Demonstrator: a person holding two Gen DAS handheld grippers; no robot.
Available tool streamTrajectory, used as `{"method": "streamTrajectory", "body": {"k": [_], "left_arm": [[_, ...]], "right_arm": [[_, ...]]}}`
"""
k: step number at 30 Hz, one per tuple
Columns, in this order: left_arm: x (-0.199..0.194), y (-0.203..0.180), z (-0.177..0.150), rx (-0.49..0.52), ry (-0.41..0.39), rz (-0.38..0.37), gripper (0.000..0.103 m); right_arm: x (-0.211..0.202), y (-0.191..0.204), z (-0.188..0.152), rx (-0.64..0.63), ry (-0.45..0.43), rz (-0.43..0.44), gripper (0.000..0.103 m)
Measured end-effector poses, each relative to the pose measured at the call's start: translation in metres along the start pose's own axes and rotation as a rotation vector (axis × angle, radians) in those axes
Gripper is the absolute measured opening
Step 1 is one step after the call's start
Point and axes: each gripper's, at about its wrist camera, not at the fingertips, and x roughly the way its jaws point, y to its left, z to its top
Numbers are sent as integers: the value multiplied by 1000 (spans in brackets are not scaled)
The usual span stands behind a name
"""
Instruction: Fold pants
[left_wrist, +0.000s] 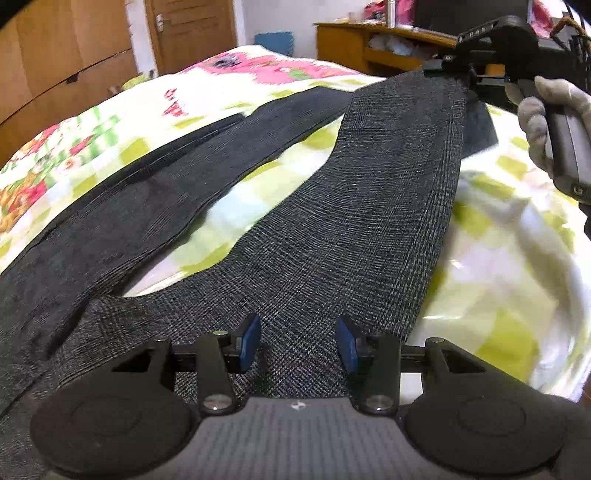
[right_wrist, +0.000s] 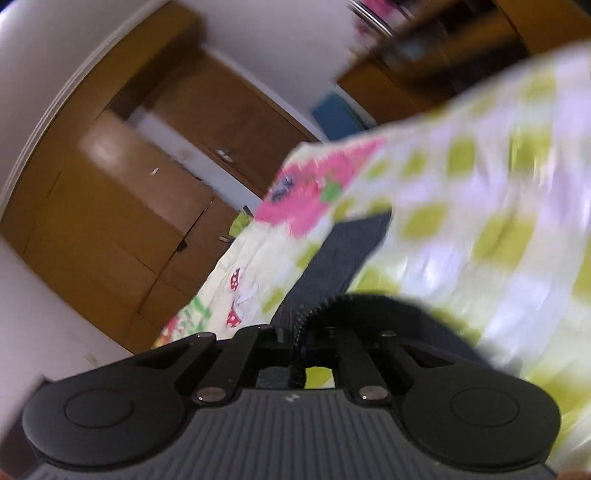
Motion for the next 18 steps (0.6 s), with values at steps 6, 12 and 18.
{"method": "streamTrajectory", "body": {"k": [6, 12, 18], "left_arm": [[8, -12, -11, 4, 31, -16, 58], [5, -11, -20, -6, 54, -2, 58], [5, -16, -17, 11, 66, 17, 58]], "right_arm": [[-23, -50, -24, -114, 73, -256, 12], [-24, -82, -20, 75, 68, -197, 39], [-4, -117, 3, 367, -1, -126, 50]]}}
